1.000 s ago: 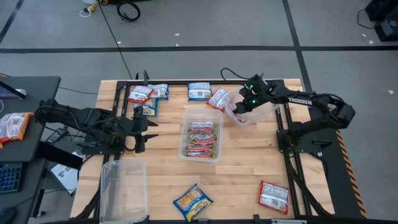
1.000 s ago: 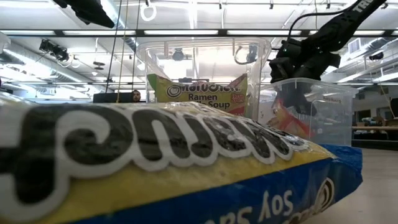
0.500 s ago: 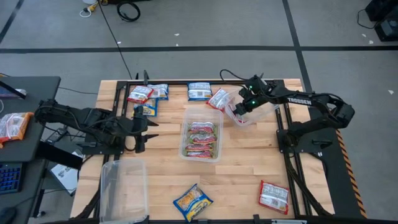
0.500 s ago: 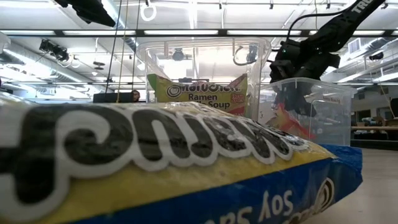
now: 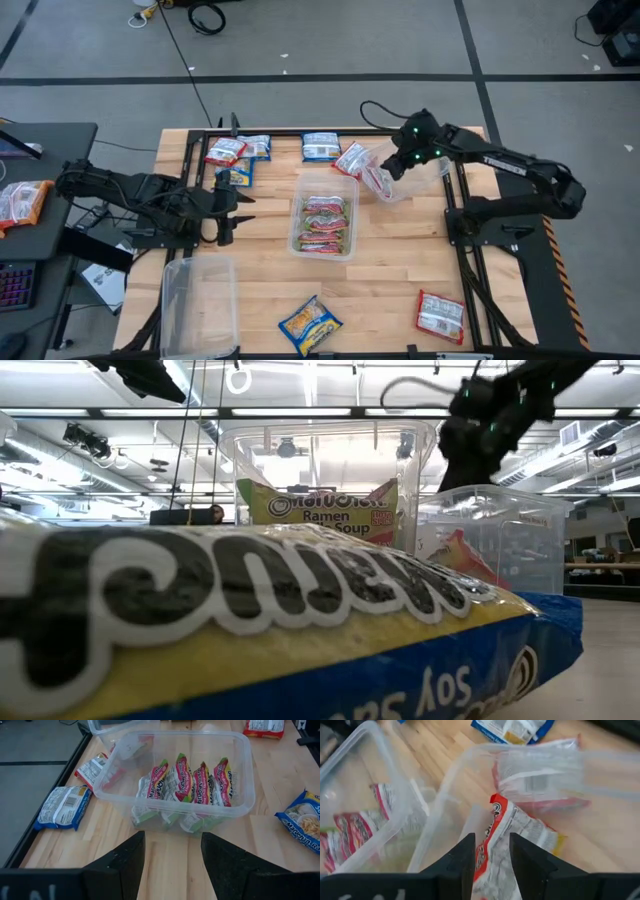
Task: Sort Maruchan noodles
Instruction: Put the red noodle pack into the top transparent container
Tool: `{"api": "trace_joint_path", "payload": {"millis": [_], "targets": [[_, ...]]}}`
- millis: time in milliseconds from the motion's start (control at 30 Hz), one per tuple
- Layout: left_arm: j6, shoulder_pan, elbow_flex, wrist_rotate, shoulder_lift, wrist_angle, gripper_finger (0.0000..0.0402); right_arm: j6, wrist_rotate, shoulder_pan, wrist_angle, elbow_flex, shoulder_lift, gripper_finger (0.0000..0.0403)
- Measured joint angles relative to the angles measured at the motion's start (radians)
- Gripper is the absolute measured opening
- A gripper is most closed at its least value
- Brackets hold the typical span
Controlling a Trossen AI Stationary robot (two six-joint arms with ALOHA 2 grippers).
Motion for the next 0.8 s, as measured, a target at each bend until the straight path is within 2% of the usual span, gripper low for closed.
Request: {"api": "trace_joint_path", "payload": {"millis": [67, 167, 367, 467, 533, 667, 800], "targets": [[-0.001, 0.000, 0.000, 0.000, 0.000, 0.001, 0.0197, -0.026, 0.045, 0.061, -0.086, 0.057, -0.024, 0.0128], [0.000, 0.000, 0.000, 0.000, 0.000, 0.005, 0.0197, -0.014, 0.134, 0.227, -0.182, 0.122, -0.058, 0.0128], [0.005, 0.000, 0.000, 0.000, 0.000, 0.016, 0.0197, 0.231, 0.263, 0.741, -0.224, 0.136, -0.044, 0.0129], [0.025, 0.000, 0.000, -0.004, 0.000, 0.036, 0.0197, 0.396, 0.315, 1.001, -0.172, 0.135, 0.034, 0.0129], [0.045, 0.000, 0.000, -0.035, 0.000, 0.074, 0.0197, 0.480, 0.313, 1.127, -0.083, 0.138, 0.105, 0.0128], [0.120, 0.000, 0.000, -0.084, 0.000, 0.178, 0.0197, 0.601, 0.311, 1.292, -0.029, 0.221, 0.282, 0.0128], [0.184, 0.000, 0.000, -0.083, 0.000, 0.272, 0.0197, 0.661, 0.290, 1.399, -0.140, 0.379, 0.474, 0.0128]]}}
